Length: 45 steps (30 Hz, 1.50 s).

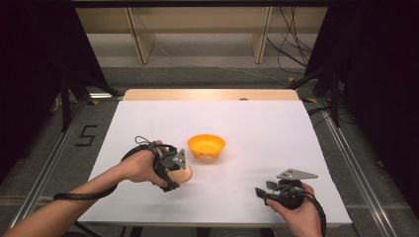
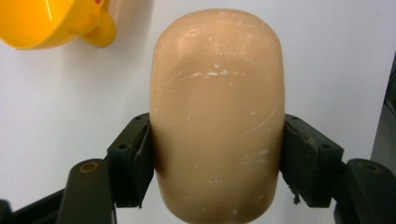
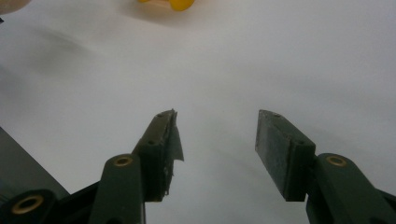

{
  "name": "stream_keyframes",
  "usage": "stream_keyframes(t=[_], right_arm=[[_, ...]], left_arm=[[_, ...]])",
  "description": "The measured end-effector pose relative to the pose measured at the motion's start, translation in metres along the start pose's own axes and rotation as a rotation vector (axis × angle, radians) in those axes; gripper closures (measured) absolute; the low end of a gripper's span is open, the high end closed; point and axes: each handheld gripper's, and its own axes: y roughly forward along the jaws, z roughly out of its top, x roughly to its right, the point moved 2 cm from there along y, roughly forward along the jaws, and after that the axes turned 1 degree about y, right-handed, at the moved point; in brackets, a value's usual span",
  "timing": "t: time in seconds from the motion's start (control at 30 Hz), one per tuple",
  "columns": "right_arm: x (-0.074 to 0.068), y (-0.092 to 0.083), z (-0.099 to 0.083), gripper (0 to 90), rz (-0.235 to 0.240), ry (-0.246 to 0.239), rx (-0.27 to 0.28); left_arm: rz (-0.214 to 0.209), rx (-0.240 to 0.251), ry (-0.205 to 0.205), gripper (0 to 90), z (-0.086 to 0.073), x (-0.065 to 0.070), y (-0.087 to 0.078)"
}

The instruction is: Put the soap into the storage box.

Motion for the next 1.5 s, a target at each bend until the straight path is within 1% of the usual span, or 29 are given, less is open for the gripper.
stream_keyframes(t=[0.07,0.1,0.17,0.23,0.3,0.43,0.5,0.57,0.6,0.63,0.67,0.7,0.73,0.8,0.87,0.9,0.93,1.0,1.03,1.13,1.17,1.2,1.23,1.3,1.33,1.37,1.43,1.47,1.5], right_arm=[[0.0005,-0.0003,-0.0001,49.0,-0.003,0.001,-0.007],[0.0006,-0.0005,-0.0001,49.0,-0.006,0.001,-0.007],[0.0003,-0.0006,-0.0002,49.0,-0.004,0.003,-0.008],[0.0006,0.0002,-0.0001,49.0,0.008,0.004,-0.001],[0.0006,-0.0004,0.0000,48.9,0.005,0.000,0.002],[0.0007,-0.0003,0.0001,49.0,-0.002,0.000,-0.001],[0.0008,0.0003,0.0000,49.0,0.000,0.002,-0.003],[0.0001,0.0008,-0.0002,49.0,0.008,0.005,0.002],[0.0000,-0.0003,-0.0001,49.0,-0.005,0.007,-0.009],[0.0000,0.0009,-0.0002,49.0,0.009,0.009,0.001],[0.0001,0.0005,-0.0002,49.0,0.000,0.008,-0.002],[0.0003,0.0005,-0.0001,49.0,-0.001,0.003,0.003],[0.0004,0.0003,-0.0001,49.0,-0.006,0.003,0.003],[0.0004,0.0004,-0.0001,49.0,-0.006,0.004,0.003],[0.0006,-0.0004,0.0001,49.0,-0.009,0.002,-0.005],[0.0010,-0.0001,0.0002,49.0,-0.007,-0.004,-0.002],[0.0017,0.0004,0.0004,48.9,-0.003,-0.014,0.005],[0.0007,-0.0010,-0.0001,49.0,-0.012,0.002,-0.008],[0.0012,-0.0006,0.0001,49.0,-0.013,-0.004,-0.002],[0.0017,0.0001,0.0004,49.0,0.001,-0.016,0.009],[0.0012,-0.0002,0.0002,49.0,-0.002,-0.005,0.003],[0.0009,-0.0004,0.0001,48.9,-0.004,-0.001,0.000],[0.0011,-0.0004,0.0001,49.0,-0.003,-0.002,0.001],[0.0010,-0.0006,0.0002,49.0,-0.003,-0.001,0.002],[0.0009,-0.0005,0.0003,49.0,-0.001,0.004,0.000],[0.0009,-0.0004,0.0003,49.0,-0.001,0.004,0.001],[0.0009,-0.0003,0.0003,49.0,0.004,0.005,0.004],[0.0007,-0.0001,0.0004,49.0,0.010,0.009,0.008],[0.0009,-0.0004,0.0005,49.0,0.006,0.007,0.011]], left_arm=[[0.008,0.015,-0.006,32.5,-0.0005,0.0001,-0.0002],[0.011,0.021,0.000,32.5,-0.0005,-0.0007,-0.0007],[0.015,0.045,-0.028,32.5,-0.0010,0.0004,-0.0006],[0.024,0.059,-0.026,32.5,-0.0013,-0.0003,-0.0012],[0.026,0.071,-0.032,32.5,-0.0023,-0.0002,-0.0016],[0.030,0.104,-0.058,32.5,-0.0047,-0.0007,-0.0031],[0.044,0.130,-0.078,32.5,-0.0057,-0.0011,-0.0038],[0.048,0.143,-0.082,32.5,-0.0065,-0.0025,-0.0055],[0.059,0.154,-0.086,32.5,-0.0067,-0.0028,-0.0065],[0.061,0.158,-0.081,32.5,-0.0067,-0.0030,-0.0068],[0.065,0.166,-0.074,32.4,-0.0065,-0.0027,-0.0071],[0.063,0.167,-0.069,32.5,-0.0064,-0.0028,-0.0076],[0.069,0.175,-0.086,32.5,-0.0061,-0.0023,-0.0073],[0.061,0.167,-0.073,32.5,-0.0061,-0.0020,-0.0080],[0.071,0.186,-0.079,32.5,-0.0058,-0.0016,-0.0073],[0.071,0.184,-0.076,32.5,-0.0060,-0.0015,-0.0071],[0.072,0.192,-0.082,32.4,-0.0059,-0.0014,-0.0067],[0.073,0.197,-0.089,32.5,-0.0059,-0.0016,-0.0061],[0.075,0.204,-0.100,32.5,-0.0059,-0.0014,-0.0053],[0.082,0.213,-0.101,32.5,-0.0056,-0.0030,-0.0058],[0.079,0.230,-0.126,32.5,-0.0050,-0.0021,-0.0049],[0.075,0.210,-0.111,32.5,-0.0054,-0.0037,-0.0068],[0.085,0.221,-0.111,32.5,-0.0051,-0.0042,-0.0068],[0.081,0.228,-0.128,32.5,-0.0048,-0.0049,-0.0073],[0.090,0.234,-0.119,32.5,-0.0046,-0.0063,-0.0079],[0.097,0.244,-0.131,32.5,-0.0044,-0.0063,-0.0075],[0.087,0.247,-0.142,32.5,-0.0039,-0.0073,-0.0078],[0.095,0.261,-0.141,32.4,-0.0033,-0.0076,-0.0081],[0.094,0.251,-0.136,32.5,-0.0035,-0.0086,-0.0092]])
